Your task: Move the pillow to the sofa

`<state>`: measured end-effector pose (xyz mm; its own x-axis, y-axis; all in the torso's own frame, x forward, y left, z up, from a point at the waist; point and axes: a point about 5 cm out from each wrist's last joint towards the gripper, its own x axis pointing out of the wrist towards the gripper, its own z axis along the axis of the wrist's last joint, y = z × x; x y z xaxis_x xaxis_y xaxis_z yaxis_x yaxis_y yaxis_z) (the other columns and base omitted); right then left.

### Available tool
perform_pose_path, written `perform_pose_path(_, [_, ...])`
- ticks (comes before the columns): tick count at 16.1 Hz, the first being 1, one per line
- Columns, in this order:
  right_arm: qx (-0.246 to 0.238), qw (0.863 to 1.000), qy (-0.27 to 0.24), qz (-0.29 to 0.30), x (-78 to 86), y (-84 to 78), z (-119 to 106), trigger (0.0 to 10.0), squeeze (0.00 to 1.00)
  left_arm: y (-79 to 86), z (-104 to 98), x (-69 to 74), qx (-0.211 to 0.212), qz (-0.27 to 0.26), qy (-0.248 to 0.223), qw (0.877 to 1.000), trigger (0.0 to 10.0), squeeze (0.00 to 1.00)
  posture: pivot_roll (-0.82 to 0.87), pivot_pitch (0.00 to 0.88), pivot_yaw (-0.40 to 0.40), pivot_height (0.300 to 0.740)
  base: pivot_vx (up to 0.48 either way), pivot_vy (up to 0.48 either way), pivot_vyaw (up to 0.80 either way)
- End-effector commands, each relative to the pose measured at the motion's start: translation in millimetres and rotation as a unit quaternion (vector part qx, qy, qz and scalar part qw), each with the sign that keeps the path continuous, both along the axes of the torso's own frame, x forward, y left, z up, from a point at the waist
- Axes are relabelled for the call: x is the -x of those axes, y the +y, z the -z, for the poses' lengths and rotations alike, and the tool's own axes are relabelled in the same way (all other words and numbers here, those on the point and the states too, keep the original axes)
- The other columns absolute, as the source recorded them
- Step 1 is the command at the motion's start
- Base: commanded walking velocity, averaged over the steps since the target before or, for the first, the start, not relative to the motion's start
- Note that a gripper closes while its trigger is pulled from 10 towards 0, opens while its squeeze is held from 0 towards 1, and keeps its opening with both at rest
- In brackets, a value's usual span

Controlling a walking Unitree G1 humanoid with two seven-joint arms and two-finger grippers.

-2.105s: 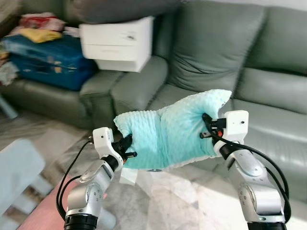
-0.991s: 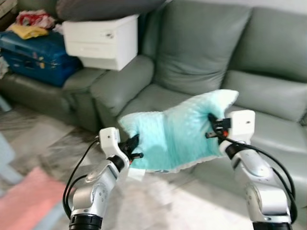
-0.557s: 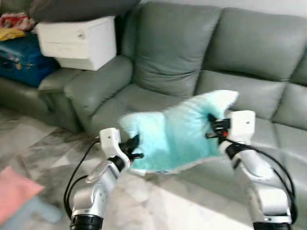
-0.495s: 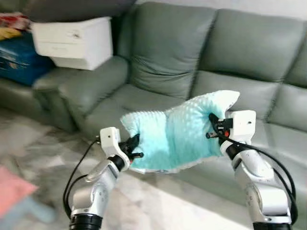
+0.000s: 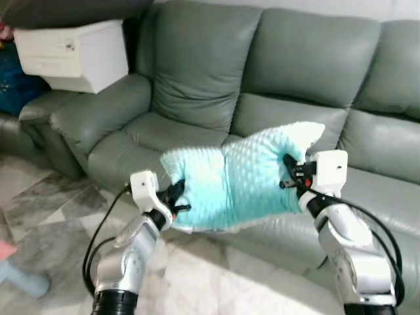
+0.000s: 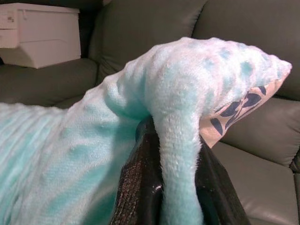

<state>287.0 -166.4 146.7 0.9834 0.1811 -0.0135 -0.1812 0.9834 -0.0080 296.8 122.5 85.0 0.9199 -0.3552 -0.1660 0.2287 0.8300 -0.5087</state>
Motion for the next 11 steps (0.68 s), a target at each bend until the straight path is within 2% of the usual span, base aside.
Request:
perform_pose_path(1, [-0.006,1.000,-0.015,-0.016,-1.4,7.9,-7,10.0,0.00,7.0,-4,-4.6,-0.022,-0.011,-0.009,1.000,10.0,0.00,-0.20,0.000,0.005,0.740,0.000,0.000,0.00])
perform_pose_path(2, [-0.005,1.000,-0.016,-0.015,-1.8,7.7,-8,10.0,0.00,10.1,-6,-7.3,-0.038,-0.014,-0.018,0.999,10.0,0.00,-0.20,0.000,0.005,0.740,0.000,0.000,0.00])
perform_pose_path(4, [-0.006,1.000,-0.017,-0.013,-2.4,7.2,-8,10.0,0.00,17.2,-8,-11.9,-0.040,-0.013,-0.012,0.999,10.0,0.00,-0.20,0.000,0.008,0.740,0.000,0.000,0.00])
perform_pose_path(5, [-0.007,1.000,-0.017,-0.013,-2.4,7.4,-8,10.0,0.00,20.1,-13,-14.8,-0.046,-0.017,-0.048,0.998,10.0,0.00,-0.19,0.000,0.012,0.740,0.000,0.000,0.00])
perform_pose_path(6, [-0.007,1.000,-0.014,-0.012,-1.8,8.0,-7,10.0,0.00,22.4,-14,-16.1,-0.049,-0.015,-0.044,0.998,10.0,0.00,-0.19,0.000,0.014,0.740,0.000,0.000,0.00])
perform_pose_path(7, [-0.011,1.000,-0.008,-0.010,-1.6,8.3,-5,10.0,0.00,25.7,-16,-19.2,-0.037,-0.031,-0.030,0.998,10.0,0.00,-0.19,0.000,0.014,0.740,0.000,0.000,-0.80])
perform_pose_path(11, [-0.006,1.000,-0.013,-0.012,-3.3,9.3,-8,10.0,0.00,30.7,-23,-23.1,-0.023,-0.051,-0.067,0.996,10.0,0.00,-0.21,0.000,0.018,0.740,0.000,0.000,-0.79])
